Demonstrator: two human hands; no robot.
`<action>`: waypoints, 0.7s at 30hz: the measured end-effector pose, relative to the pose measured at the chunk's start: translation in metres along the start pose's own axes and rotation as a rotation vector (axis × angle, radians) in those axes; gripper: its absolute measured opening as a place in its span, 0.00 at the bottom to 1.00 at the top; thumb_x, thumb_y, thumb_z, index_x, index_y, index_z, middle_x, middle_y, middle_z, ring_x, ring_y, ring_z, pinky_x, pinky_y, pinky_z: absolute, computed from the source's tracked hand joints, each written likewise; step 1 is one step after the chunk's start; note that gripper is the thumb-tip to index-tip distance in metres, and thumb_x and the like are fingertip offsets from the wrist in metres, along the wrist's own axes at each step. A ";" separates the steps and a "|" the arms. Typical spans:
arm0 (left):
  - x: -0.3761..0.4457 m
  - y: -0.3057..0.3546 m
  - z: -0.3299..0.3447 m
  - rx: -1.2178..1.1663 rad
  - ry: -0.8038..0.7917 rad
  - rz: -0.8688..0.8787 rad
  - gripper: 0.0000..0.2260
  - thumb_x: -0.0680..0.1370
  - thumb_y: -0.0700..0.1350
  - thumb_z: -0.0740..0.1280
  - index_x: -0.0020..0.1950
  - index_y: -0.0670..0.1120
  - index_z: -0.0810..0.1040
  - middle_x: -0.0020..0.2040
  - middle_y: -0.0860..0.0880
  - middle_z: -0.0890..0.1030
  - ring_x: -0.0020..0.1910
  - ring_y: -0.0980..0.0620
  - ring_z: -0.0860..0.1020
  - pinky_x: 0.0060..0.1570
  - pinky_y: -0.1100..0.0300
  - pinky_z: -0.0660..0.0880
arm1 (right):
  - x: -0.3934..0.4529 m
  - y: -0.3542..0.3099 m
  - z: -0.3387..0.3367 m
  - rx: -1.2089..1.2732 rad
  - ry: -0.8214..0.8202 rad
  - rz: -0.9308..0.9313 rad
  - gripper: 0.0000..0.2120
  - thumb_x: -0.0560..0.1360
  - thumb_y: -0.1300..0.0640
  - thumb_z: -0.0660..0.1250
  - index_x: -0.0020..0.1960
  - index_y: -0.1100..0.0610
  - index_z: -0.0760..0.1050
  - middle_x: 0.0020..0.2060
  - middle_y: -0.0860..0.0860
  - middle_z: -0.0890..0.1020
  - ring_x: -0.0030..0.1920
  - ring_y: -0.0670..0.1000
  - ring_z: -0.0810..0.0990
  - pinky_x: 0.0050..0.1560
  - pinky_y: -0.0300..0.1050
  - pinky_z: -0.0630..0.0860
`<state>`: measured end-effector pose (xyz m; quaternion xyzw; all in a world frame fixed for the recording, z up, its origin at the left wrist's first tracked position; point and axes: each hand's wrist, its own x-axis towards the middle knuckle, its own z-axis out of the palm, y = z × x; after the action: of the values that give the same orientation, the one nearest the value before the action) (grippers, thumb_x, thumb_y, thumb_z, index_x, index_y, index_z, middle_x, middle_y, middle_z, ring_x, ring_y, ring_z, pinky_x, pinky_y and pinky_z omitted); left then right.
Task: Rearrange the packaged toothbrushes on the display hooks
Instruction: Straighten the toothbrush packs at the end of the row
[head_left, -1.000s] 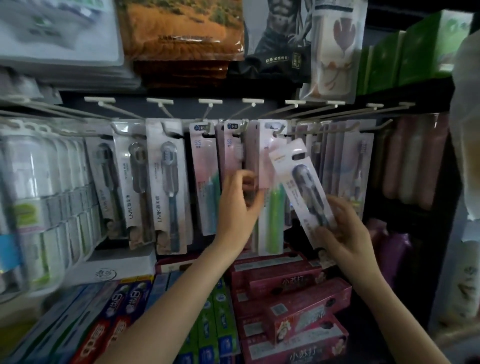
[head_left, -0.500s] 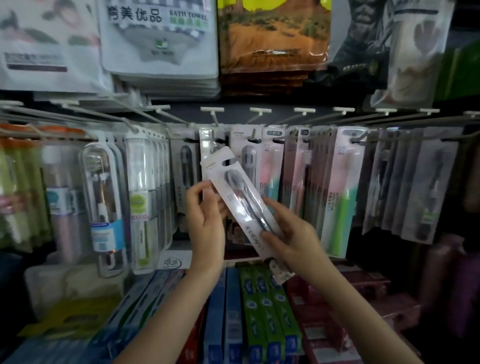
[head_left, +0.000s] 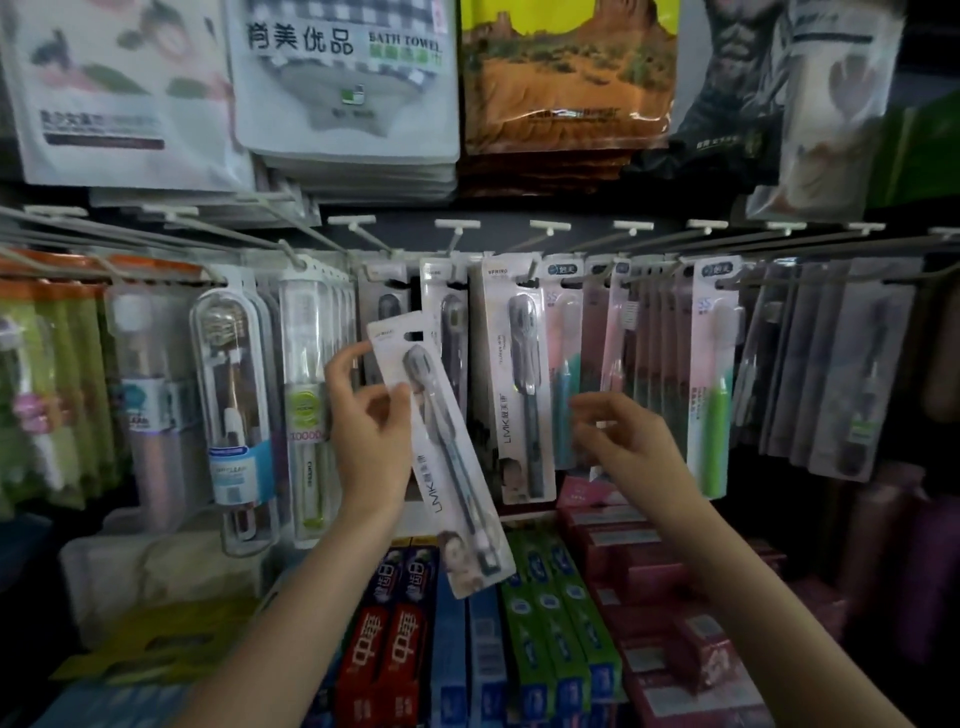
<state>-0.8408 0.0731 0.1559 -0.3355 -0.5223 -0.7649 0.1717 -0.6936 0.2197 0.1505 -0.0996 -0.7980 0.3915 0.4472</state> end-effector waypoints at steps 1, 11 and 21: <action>0.000 -0.001 0.001 0.004 -0.006 0.020 0.19 0.77 0.35 0.63 0.61 0.54 0.64 0.42 0.47 0.80 0.37 0.62 0.78 0.38 0.70 0.73 | 0.000 0.002 -0.001 0.000 0.001 0.026 0.13 0.76 0.65 0.62 0.48 0.46 0.74 0.44 0.46 0.80 0.47 0.54 0.79 0.50 0.52 0.78; -0.009 0.018 0.039 0.015 -0.120 0.208 0.18 0.77 0.38 0.64 0.62 0.54 0.65 0.39 0.42 0.78 0.38 0.50 0.77 0.39 0.66 0.73 | -0.002 0.003 -0.007 -0.041 -0.033 0.038 0.15 0.75 0.66 0.63 0.46 0.45 0.73 0.41 0.46 0.78 0.44 0.57 0.79 0.48 0.55 0.79; 0.006 0.022 0.074 -0.005 -0.193 0.187 0.17 0.77 0.38 0.64 0.65 0.48 0.68 0.44 0.44 0.80 0.43 0.53 0.78 0.44 0.71 0.72 | -0.007 0.010 -0.027 -0.104 -0.044 0.052 0.15 0.75 0.66 0.64 0.44 0.45 0.75 0.39 0.45 0.79 0.43 0.57 0.80 0.48 0.55 0.79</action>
<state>-0.8067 0.1324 0.1917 -0.4554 -0.5010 -0.7109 0.1903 -0.6702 0.2372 0.1464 -0.1349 -0.8240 0.3630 0.4136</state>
